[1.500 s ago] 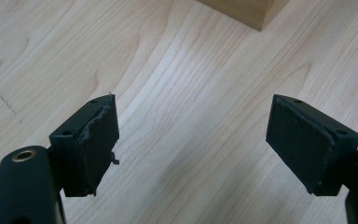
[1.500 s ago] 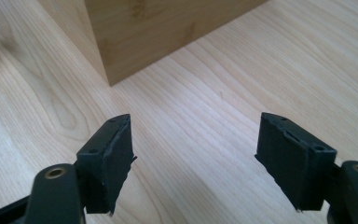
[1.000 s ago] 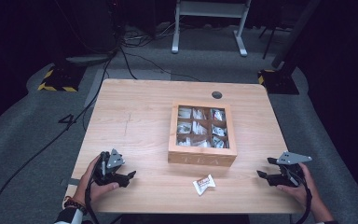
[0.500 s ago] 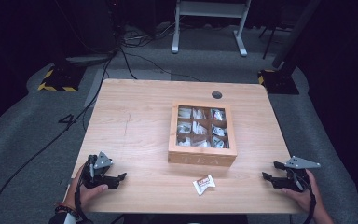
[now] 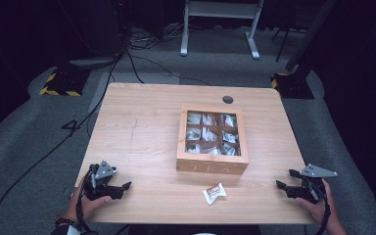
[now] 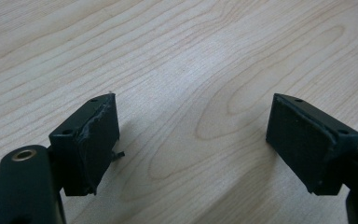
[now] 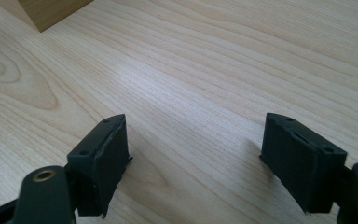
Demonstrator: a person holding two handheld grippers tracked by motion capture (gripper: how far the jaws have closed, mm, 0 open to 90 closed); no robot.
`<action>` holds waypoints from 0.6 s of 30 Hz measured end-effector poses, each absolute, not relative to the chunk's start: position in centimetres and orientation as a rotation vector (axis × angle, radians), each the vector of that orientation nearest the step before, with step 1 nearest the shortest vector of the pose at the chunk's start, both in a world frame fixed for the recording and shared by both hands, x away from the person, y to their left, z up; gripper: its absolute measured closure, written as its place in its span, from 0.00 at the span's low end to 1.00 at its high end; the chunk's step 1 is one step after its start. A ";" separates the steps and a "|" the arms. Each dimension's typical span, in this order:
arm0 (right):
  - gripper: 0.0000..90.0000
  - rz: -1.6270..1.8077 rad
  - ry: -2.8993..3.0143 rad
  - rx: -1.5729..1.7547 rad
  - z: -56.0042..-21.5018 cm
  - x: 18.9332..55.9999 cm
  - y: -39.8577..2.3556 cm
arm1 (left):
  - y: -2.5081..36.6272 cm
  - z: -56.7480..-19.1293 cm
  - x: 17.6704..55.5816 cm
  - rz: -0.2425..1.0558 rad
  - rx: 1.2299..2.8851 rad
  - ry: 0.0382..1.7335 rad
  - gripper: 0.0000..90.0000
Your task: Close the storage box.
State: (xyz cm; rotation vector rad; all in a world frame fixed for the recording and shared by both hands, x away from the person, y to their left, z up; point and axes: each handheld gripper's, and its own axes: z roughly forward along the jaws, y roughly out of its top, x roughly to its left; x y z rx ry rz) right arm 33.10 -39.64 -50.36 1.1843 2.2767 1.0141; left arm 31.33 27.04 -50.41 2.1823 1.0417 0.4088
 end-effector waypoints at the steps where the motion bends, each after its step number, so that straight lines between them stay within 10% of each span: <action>1: 0.26 1.013 2.276 1.185 -50.4 33.1 -39.6 | 27.0 -50.4 31.3 0.408 2.182 1.042 0.20; 18: 0.24 1.009 2.272 1.191 -50.4 33.2 -39.6 | 26.7 -50.5 31.3 0.407 2.164 1.079 0.18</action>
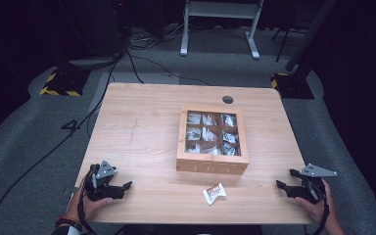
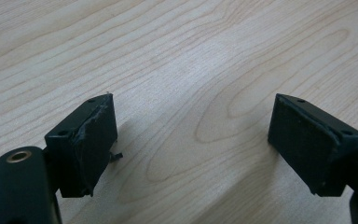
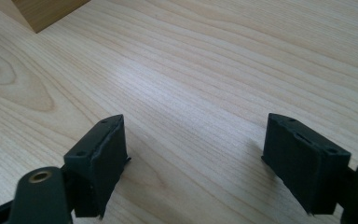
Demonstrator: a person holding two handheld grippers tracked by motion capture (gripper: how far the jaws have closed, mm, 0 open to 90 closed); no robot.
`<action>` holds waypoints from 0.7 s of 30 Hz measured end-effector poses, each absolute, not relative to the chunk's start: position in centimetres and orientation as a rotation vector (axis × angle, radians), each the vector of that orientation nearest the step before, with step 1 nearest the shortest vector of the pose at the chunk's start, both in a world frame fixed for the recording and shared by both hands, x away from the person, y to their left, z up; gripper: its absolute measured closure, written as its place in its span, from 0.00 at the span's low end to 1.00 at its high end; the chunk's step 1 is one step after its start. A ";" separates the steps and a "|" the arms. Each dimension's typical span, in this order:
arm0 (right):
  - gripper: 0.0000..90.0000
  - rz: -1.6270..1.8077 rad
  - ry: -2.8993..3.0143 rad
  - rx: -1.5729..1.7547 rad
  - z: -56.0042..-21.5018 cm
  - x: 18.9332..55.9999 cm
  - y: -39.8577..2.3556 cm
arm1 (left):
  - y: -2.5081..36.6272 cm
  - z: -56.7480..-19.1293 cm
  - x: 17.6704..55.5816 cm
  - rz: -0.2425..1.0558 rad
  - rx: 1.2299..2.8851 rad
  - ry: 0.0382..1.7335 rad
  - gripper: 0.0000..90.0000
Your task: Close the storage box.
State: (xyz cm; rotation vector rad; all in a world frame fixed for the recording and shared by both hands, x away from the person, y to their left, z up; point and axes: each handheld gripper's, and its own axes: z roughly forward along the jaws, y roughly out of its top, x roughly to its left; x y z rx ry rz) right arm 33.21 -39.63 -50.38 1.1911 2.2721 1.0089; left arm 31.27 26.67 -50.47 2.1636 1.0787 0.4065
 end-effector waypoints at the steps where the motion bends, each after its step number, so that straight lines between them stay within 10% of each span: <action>1: 0.24 1.007 2.272 1.189 -50.4 33.2 -39.6 | 26.7 -50.5 31.3 0.407 2.164 1.078 0.18; 21: 0.24 1.007 2.270 1.191 -50.4 33.2 -39.6 | 26.8 -50.4 31.4 0.401 2.167 1.075 0.18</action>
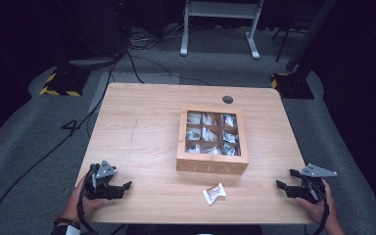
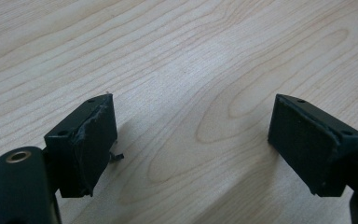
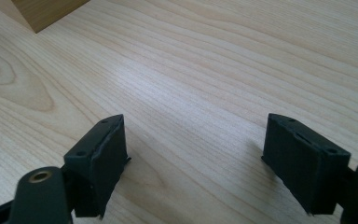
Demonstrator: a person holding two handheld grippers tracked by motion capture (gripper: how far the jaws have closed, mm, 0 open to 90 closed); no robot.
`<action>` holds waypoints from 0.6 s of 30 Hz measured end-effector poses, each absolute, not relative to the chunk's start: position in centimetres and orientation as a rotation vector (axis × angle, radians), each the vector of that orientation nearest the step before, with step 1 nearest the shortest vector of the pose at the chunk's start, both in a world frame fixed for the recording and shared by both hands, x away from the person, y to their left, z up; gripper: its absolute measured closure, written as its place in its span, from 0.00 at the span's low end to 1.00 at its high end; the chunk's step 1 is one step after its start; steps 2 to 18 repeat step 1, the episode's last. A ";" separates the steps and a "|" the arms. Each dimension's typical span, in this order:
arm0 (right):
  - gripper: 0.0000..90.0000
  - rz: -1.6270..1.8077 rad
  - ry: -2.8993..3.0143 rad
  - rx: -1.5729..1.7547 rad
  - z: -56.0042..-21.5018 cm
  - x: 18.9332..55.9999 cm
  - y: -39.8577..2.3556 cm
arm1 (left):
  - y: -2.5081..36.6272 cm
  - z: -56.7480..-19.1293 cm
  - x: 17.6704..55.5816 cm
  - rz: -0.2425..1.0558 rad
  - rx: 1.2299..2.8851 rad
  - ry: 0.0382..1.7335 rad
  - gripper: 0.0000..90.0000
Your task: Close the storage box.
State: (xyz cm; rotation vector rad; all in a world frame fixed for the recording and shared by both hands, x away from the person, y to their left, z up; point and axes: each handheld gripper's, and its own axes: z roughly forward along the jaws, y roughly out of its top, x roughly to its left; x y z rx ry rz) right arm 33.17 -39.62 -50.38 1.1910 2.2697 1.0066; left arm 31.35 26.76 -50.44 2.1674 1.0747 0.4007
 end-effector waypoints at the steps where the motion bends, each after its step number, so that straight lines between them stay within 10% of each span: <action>1: 0.24 1.007 2.270 1.192 -50.4 33.2 -39.6 | 26.8 -50.4 31.4 0.400 2.167 1.076 0.18; 18: 0.24 1.007 2.270 1.192 -50.4 33.2 -39.6 | 26.8 -50.4 31.4 0.400 2.167 1.076 0.18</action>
